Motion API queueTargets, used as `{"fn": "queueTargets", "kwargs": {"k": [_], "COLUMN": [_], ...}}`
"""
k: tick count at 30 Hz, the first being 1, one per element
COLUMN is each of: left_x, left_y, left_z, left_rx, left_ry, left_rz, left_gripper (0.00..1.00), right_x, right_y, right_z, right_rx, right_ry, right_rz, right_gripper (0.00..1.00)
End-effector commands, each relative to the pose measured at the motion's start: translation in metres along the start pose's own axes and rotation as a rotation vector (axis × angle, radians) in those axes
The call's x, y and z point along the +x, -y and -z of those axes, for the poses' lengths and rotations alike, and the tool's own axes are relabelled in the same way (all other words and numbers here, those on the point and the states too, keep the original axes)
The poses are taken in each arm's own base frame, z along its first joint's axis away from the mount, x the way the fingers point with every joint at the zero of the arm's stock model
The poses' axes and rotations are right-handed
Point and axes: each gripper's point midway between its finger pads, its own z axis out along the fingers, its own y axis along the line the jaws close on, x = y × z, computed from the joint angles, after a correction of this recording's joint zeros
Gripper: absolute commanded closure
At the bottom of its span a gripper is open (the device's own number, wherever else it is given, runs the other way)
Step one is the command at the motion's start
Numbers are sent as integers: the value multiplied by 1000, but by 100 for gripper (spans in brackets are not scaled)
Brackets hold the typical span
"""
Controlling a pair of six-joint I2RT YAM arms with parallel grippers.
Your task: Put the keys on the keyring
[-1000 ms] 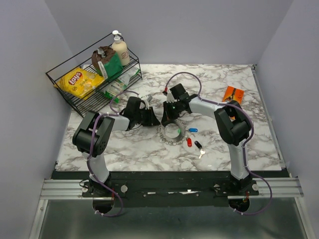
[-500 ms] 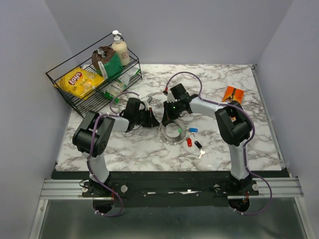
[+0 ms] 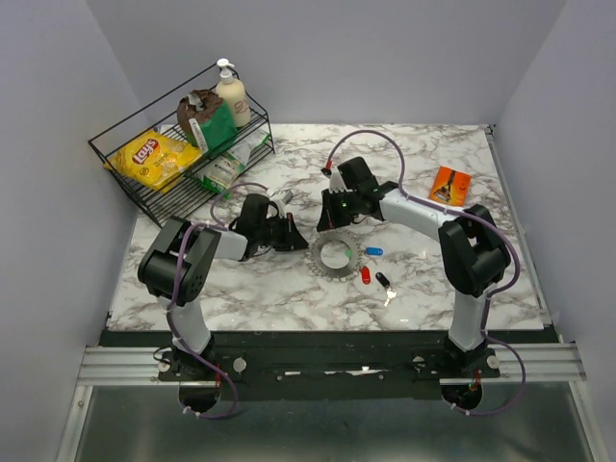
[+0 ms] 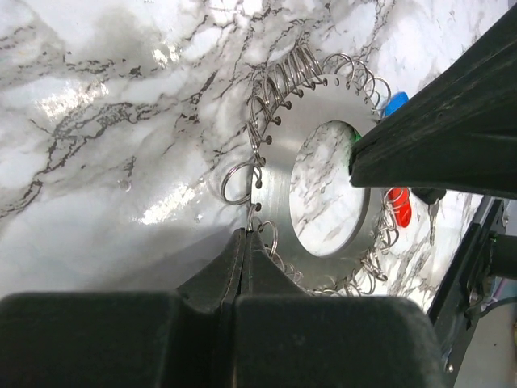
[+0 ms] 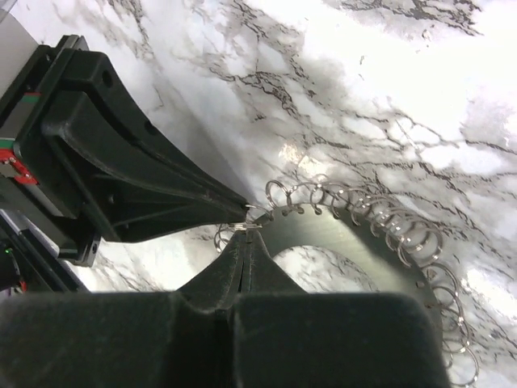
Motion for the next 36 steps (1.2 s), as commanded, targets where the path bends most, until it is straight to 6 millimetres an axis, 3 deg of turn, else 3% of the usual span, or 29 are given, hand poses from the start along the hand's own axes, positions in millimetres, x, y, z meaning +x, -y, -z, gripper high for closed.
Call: {"fn": "queueTargets", "kwargs": {"k": [1, 8, 11, 15, 18, 26, 32, 36], "left_x": [-5, -4, -9, -18, -21, -33, -41, -47], "left_y": [18, 19, 20, 20, 19, 24, 34, 38], "left_z": [9, 16, 19, 23, 23, 24, 30, 32], "left_rx": [55, 43, 26, 5, -13, -15, 1, 5], "left_ry": [26, 42, 64, 91, 96, 112, 131, 142], "left_rz": [-37, -49, -62, -78, -86, -105, -133, -132], "left_gripper": [100, 97, 81, 51, 44, 41, 31, 31], "right_x": [7, 9, 6, 0, -4, -10, -8, -4], "right_y": [5, 17, 21, 24, 27, 36, 46, 54], "right_z": [5, 3, 6, 10, 12, 18, 28, 35], "right_rx": [47, 103, 128, 158, 180, 248, 303, 317], "right_ry": [8, 11, 26, 47, 61, 81, 81, 80], "right_rz": [26, 30, 36, 48, 55, 67, 88, 73], "right_gripper": [99, 96, 94, 92, 91, 85, 64, 58]}}
